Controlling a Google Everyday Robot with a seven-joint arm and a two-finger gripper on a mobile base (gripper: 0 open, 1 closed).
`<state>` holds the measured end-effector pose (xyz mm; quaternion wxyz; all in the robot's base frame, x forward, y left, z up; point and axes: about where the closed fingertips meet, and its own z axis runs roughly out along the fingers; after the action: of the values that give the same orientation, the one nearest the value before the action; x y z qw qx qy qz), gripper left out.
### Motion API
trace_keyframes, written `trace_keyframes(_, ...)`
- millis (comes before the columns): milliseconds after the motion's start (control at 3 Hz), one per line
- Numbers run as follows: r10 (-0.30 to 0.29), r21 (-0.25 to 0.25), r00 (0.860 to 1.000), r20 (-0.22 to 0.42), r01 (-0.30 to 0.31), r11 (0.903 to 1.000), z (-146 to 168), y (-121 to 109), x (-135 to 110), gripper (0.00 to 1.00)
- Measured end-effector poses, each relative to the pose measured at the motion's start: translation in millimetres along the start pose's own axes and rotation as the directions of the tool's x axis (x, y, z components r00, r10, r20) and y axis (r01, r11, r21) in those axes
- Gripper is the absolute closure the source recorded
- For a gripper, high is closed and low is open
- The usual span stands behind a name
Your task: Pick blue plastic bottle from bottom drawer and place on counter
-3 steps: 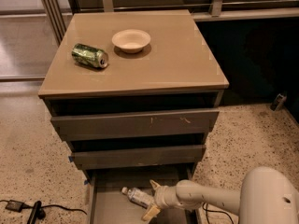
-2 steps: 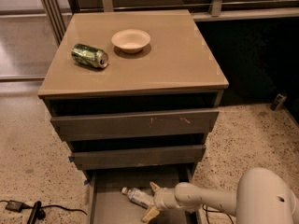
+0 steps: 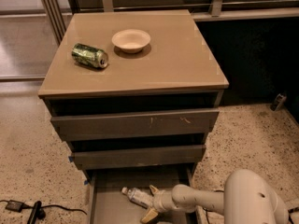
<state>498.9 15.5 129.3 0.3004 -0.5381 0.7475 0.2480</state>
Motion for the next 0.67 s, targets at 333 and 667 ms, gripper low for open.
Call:
trace_keyframes(333, 0.0, 0.0, 1.0, 0.0, 0.0, 1.0, 0.0, 0.0, 0.0, 0.25)
trace_keyframes(667, 0.0, 0.0, 1.0, 0.0, 0.0, 1.0, 0.0, 0.0, 0.0, 0.5)
